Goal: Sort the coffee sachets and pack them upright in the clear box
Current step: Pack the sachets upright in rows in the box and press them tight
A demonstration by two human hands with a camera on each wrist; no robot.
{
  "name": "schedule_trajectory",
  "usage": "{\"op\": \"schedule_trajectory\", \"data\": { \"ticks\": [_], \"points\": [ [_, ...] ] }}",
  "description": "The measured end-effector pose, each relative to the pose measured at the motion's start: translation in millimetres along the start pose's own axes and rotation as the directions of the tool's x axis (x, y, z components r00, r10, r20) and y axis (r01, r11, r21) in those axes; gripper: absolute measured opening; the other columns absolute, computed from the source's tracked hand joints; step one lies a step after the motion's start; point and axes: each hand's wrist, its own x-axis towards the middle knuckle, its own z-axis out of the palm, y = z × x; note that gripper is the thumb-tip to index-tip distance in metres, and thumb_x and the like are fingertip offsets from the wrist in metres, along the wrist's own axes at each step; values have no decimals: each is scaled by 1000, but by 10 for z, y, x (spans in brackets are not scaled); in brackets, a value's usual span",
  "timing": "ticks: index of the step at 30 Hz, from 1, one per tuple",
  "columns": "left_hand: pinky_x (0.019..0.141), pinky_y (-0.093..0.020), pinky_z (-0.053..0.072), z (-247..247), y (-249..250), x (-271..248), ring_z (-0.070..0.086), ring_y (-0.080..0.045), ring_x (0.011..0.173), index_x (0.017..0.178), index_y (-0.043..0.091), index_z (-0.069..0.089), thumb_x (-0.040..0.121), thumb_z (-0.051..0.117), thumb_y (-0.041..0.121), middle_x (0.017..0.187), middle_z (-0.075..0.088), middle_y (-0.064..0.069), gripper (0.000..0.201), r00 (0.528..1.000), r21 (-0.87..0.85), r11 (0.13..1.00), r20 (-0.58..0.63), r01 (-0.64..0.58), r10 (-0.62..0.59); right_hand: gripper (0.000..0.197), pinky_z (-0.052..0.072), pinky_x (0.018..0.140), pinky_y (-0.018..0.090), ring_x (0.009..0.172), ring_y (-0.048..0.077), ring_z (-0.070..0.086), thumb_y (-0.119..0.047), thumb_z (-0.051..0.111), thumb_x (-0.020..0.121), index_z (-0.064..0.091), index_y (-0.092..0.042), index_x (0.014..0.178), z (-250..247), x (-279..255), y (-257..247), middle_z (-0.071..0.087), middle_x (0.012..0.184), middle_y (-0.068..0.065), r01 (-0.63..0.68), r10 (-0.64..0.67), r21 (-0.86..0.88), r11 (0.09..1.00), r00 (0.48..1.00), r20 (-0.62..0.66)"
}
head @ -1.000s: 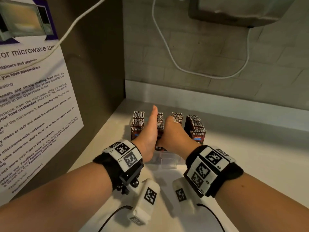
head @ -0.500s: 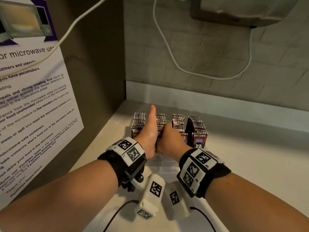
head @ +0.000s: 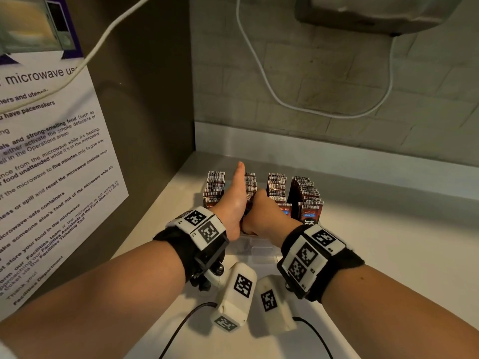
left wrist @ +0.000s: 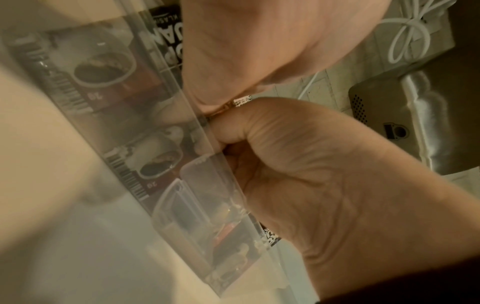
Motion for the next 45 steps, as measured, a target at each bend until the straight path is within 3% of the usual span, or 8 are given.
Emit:
{"op": "schedule_trajectory", "data": {
  "ticks": [4,13,19,23,27,32,38,45],
  "points": [
    [99,-41,40,-13,-5,1,46,-26,126,149,21,33,90,27,73,151,37,-9,79,1000,25,1000,17,7,-8,61,47,77,32,109,32,57,-1,62,83,27,2,133,-16,7,-14,56,120,19,-21,21,24,999,999,27],
    [115,-44,28,-28,-7,7,34,-23,139,151,23,28,88,26,76,157,29,-6,82,1000,46,999,19,-18,17,61,45,58,28,96,27,56,0,55,88,20,1,139,-48,10,-3,56,114,18,-10,7,156,988,1000,23],
    [116,-41,17,-7,29,-35,16,-18,148,155,27,12,86,23,79,162,14,1,87,997,51,997,48,-64,61,71,50,64,31,98,27,59,-2,58,87,17,-2,145,-168,-89,-88,55,121,19,36,-35,164,986,999,-14],
    [115,-36,20,-13,82,-60,25,-16,144,154,34,14,81,27,84,156,24,12,89,970,16,977,126,-210,207,53,49,75,31,98,29,61,3,52,84,42,-1,136,-504,-223,-76,60,115,16,140,-116,80,987,962,-247],
    [115,-34,14,23,92,-106,23,-10,144,152,31,24,92,27,69,159,24,7,71,932,-31,937,96,-349,350,44,43,65,24,87,28,65,-2,55,84,53,-9,128,-759,-289,20,66,110,17,148,-87,115,982,902,-422],
    [96,-17,31,210,-39,-150,42,-6,128,153,26,21,93,22,67,149,37,7,73,951,-25,976,219,-218,218,47,44,70,30,98,29,57,-4,52,86,40,2,131,-611,-297,46,58,114,17,81,-60,63,995,956,-288],
    [118,-44,25,311,-185,45,34,-21,141,153,23,21,37,45,94,157,29,-7,138,976,-68,997,209,-40,54,53,42,60,26,94,25,53,-10,53,90,30,7,134,-458,-204,143,55,122,22,10,4,66,998,979,-203],
    [112,-50,33,333,-113,204,42,-31,135,153,17,22,73,33,89,154,35,-13,108,971,-20,994,218,104,-97,43,43,68,27,99,27,58,1,50,88,38,9,129,-404,-151,279,60,102,13,-130,127,-52,990,991,-41]
  ]
}}
